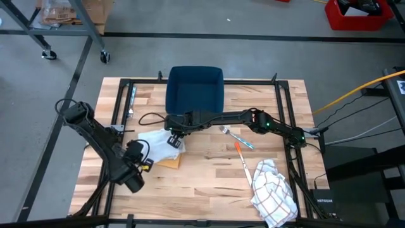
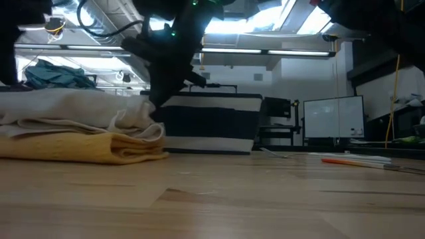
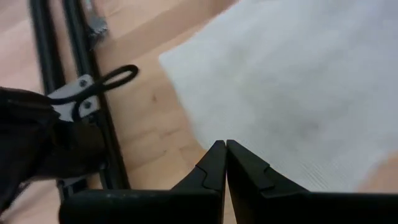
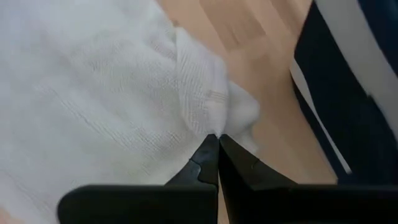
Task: Fold towel
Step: Stack the folded top white patterned towel on top of the yellow towel
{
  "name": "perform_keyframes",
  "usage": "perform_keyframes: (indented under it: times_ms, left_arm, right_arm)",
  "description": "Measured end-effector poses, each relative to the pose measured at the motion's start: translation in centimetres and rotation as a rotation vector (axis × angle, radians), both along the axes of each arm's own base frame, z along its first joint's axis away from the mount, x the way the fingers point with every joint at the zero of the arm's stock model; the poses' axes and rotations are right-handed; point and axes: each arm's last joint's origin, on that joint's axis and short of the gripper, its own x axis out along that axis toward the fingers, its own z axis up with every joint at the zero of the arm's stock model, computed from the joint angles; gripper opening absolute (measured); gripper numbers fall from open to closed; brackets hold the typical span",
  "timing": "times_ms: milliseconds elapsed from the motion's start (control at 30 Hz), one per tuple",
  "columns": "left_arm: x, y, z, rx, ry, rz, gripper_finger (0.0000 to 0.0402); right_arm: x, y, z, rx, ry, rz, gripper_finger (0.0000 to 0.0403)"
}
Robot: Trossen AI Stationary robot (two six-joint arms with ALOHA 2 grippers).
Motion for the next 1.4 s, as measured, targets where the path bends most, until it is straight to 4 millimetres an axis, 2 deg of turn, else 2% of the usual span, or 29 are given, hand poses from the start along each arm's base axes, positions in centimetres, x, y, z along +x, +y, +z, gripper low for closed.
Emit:
perform_keyframes:
  times_ms: [233,533,833,1033,1400]
  left_arm:
    - [0.4,2.0,-1.9,0.036,0.036,0.082,0.0005]
    - [0.3,4.1,-5.5,0.011,0.025,0.159,0.0005]
    - [-0.5,4.8,-6.7,-0.006,0.089,0.198,0.0005]
    - [0.2,4.2,-5.9,-0.02,0.045,0.183,0.0005]
    - [3.5,1.3,-1.0,-0.065,-0.072,-0.089,0.0005]
  right_arm:
    - [-0.8,0.0,-0.4,0.0,0.091,0.0,0.0008]
    - [-1.0,0.0,-0.5,0.0,0.117,0.0,0.0008]
    - [-3.1,0.0,-1.1,-0.003,0.339,-0.001,0.0008]
    - [-3.0,0.0,-1.1,-0.017,0.333,-0.005,0.0008]
    - [-2.7,0.5,-1.1,0.042,0.306,0.023,0.0008]
